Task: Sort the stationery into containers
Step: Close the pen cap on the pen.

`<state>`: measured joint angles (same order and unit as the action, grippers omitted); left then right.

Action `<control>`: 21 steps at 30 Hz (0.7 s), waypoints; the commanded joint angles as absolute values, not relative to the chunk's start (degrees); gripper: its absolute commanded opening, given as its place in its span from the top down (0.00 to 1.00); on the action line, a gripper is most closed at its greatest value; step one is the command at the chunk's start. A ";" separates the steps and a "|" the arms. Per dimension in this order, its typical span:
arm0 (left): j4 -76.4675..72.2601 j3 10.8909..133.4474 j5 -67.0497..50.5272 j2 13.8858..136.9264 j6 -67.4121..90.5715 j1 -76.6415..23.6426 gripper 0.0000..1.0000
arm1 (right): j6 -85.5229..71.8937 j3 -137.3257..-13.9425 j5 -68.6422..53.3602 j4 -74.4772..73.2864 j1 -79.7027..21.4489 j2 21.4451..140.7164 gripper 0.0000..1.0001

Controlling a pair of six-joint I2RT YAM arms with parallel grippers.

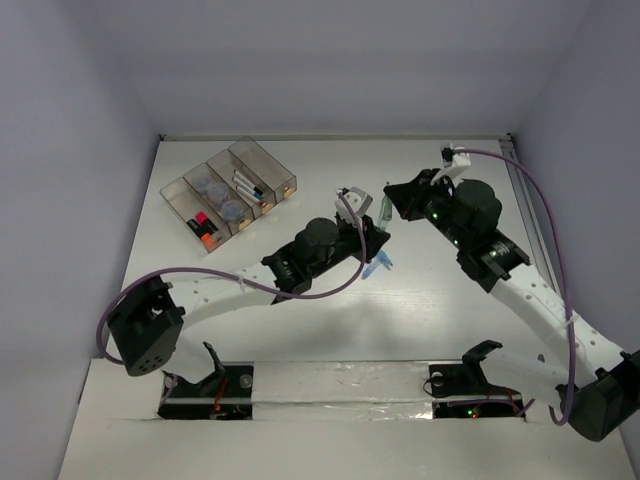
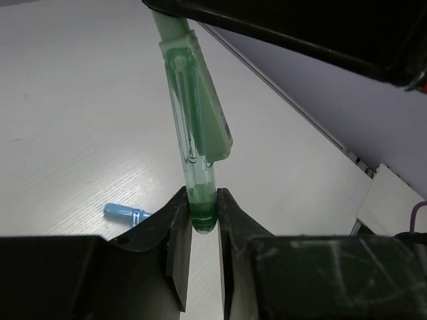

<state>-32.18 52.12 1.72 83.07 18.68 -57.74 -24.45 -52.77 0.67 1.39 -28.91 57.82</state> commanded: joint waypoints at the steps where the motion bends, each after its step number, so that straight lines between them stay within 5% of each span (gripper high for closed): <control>1: -31.73 50.45 1.23 77.96 12.58 -58.01 1.00 | -17.32 -60.63 -1.74 -10.44 -28.83 61.07 1.00; 16: -26.81 46.50 -2.02 64.78 5.45 -59.77 1.00 | -10.20 -68.21 -39.19 -22.50 -27.25 72.60 1.00; 21: -27.95 44.30 -6.06 61.79 6.94 -59.77 1.00 | -12.91 -62.76 -49.82 -16.46 -27.25 72.16 0.83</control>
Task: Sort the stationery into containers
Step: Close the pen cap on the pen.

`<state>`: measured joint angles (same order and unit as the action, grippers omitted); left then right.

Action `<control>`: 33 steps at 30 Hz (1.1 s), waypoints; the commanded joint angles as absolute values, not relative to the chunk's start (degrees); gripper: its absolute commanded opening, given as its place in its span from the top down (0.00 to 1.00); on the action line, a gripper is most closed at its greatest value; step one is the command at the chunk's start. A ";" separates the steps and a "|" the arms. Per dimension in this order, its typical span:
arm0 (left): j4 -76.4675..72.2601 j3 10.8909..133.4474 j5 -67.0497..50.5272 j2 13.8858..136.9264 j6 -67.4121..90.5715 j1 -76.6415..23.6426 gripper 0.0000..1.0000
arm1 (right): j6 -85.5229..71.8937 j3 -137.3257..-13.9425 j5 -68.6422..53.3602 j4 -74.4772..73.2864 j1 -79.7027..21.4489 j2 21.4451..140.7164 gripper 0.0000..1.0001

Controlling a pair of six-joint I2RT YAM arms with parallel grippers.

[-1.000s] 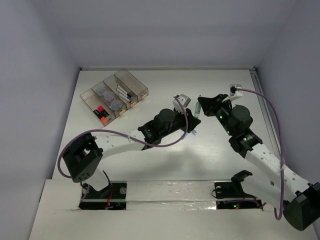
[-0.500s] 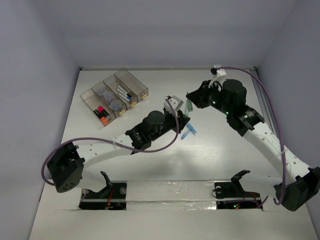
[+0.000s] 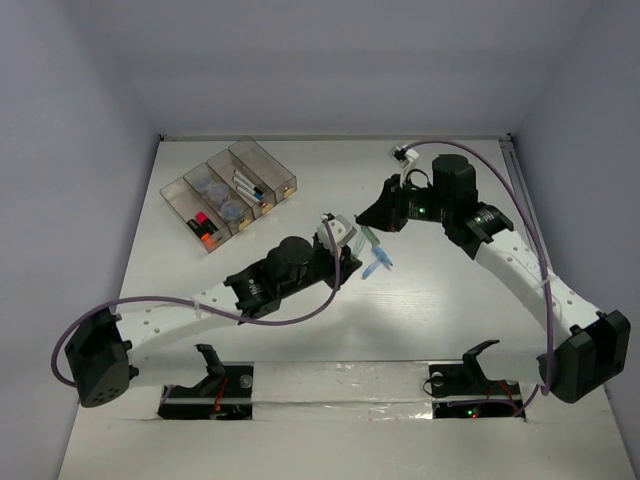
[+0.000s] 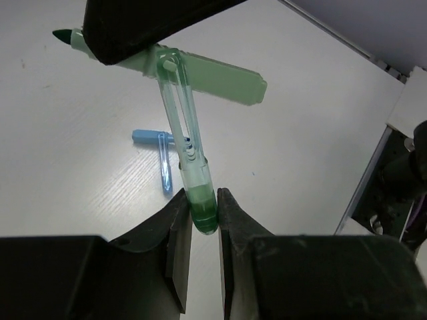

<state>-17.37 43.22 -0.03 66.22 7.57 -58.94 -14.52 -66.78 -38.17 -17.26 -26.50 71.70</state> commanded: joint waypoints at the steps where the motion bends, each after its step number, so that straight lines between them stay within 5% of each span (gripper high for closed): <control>1: -27.86 44.21 -6.41 61.44 7.03 -59.77 1.00 | -13.70 -61.71 -50.79 -15.39 -27.25 71.81 0.78; 5: -28.21 43.51 -11.06 59.94 8.08 -59.77 1.00 | -20.11 -56.87 -54.31 -7.06 -27.25 70.40 0.40; 8: -31.28 41.76 -16.86 58.02 11.15 -59.77 1.00 | -28.18 -55.20 -59.05 2.95 -27.25 70.57 0.28; 23: -31.28 36.04 -15.55 54.58 18.72 -59.77 1.00 | -24.18 -64.41 -42.21 -4.99 -27.25 63.46 0.01; 33: -23.56 40.25 -7.47 55.46 23.73 -57.84 1.00 | -13.98 -55.66 -22.78 -7.91 -27.25 44.40 0.06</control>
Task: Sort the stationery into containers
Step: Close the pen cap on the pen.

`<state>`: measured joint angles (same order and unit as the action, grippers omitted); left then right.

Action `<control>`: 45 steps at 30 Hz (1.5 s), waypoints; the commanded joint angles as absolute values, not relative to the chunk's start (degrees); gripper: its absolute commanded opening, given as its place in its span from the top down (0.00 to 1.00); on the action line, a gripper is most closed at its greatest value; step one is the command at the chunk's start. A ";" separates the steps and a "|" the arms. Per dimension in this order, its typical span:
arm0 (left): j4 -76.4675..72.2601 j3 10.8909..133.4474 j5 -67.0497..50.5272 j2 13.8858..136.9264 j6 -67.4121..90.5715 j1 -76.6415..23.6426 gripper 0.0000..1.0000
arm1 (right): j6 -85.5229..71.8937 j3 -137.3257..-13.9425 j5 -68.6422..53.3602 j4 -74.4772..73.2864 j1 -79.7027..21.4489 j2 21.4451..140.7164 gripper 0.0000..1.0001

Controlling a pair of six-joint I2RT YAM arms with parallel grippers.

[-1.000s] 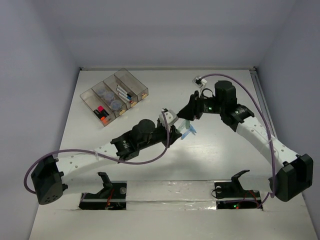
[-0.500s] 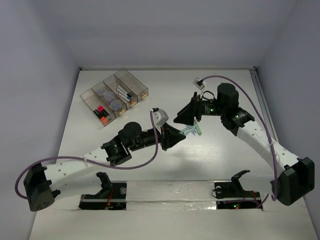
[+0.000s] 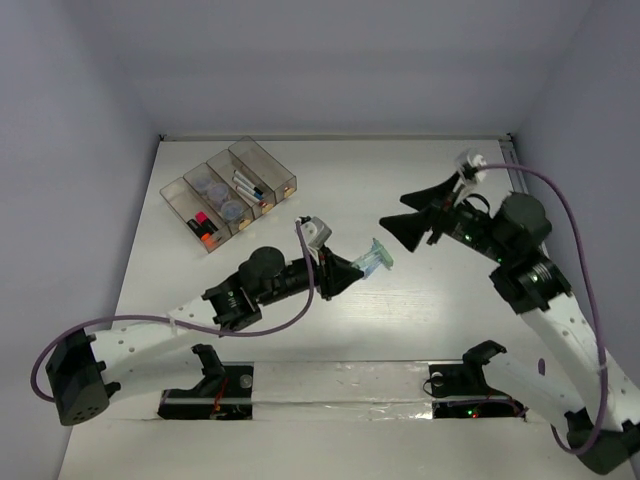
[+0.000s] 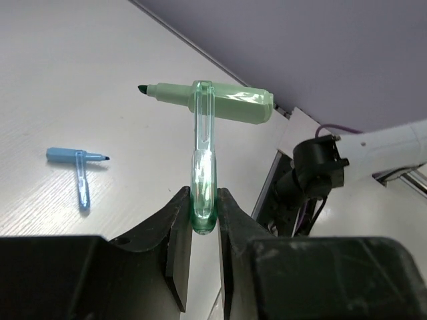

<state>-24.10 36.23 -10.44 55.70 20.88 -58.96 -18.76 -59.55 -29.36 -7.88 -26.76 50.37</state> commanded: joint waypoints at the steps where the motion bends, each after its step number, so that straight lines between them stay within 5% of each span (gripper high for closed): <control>1: -23.55 40.43 -7.47 55.55 24.17 -56.96 1.00 | -13.45 -54.68 -22.24 -8.08 -27.25 42.99 0.11; 3: -23.47 41.39 -7.99 56.16 25.57 -55.29 1.00 | -12.22 -53.27 -21.19 -9.48 -27.25 40.18 0.20; 10: -26.01 43.06 -12.21 58.53 29.18 -51.50 1.00 | -11.42 -49.13 -20.56 -10.11 -27.25 38.57 0.12; 28: -27.86 43.42 -13.89 59.59 29.79 -50.98 1.00 | -11.43 -48.25 -20.48 -5.27 -32.78 44.91 0.22; 34: -28.21 43.24 -14.59 59.77 29.97 -50.98 1.00 | -11.87 -48.17 -18.37 -4.75 -33.31 45.44 0.35; 45: -28.30 42.89 -15.47 58.89 30.23 -50.98 1.00 | -12.66 -48.52 -15.39 -5.71 -33.31 45.62 0.73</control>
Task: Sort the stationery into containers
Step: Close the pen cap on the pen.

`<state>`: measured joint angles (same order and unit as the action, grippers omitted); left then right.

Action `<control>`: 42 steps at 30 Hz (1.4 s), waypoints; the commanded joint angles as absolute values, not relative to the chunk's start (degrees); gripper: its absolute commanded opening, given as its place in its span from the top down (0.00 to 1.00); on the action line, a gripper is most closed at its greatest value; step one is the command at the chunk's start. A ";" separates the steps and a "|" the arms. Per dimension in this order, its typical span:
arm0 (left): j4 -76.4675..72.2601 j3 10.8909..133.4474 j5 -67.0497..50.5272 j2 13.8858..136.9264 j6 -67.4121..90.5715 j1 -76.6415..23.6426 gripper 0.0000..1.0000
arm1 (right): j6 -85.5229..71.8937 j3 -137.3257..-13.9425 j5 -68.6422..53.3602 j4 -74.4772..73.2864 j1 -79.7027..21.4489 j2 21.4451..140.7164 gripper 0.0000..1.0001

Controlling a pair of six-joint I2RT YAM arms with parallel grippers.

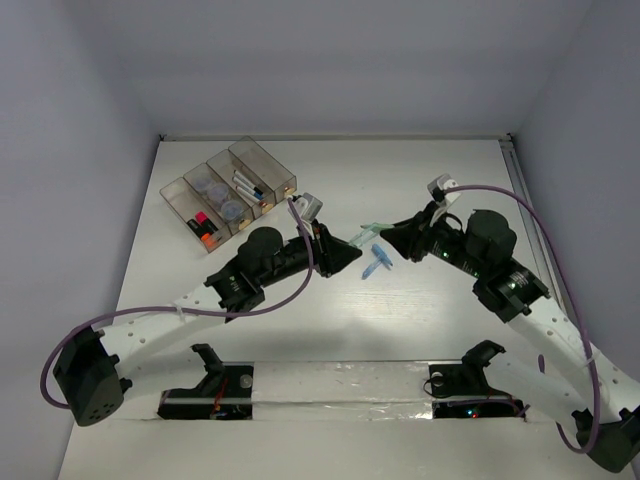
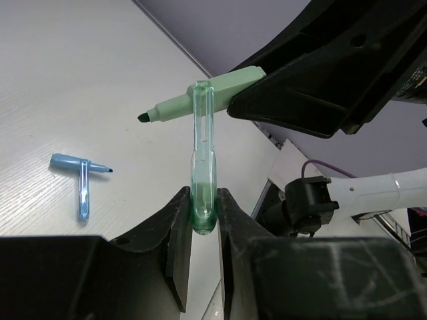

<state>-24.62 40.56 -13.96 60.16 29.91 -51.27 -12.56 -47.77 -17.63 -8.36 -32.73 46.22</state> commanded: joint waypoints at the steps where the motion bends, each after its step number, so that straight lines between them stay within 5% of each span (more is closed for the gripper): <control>1: -28.39 42.80 -15.82 58.80 30.23 -50.98 1.00 | -12.74 -48.43 -14.25 -5.63 -33.31 45.35 0.75; 6: -30.84 41.31 -19.15 57.05 29.62 -50.98 1.00 | -13.71 -47.46 -13.62 -3.70 -33.31 43.77 0.89; 15: -33.84 37.44 -23.91 49.67 27.51 -50.45 1.00 | -16.78 -49.57 -23.99 2.19 -33.31 46.40 1.00; 27: -26.81 34.89 -20.39 42.63 24.96 -47.90 1.00 | -20.03 -52.56 -33.22 4.56 -32.78 47.46 1.00; 42: -28.21 35.42 -31.20 40.70 21.19 -45.70 1.00 | -27.94 -56.95 -57.12 9.49 -27.43 51.24 1.00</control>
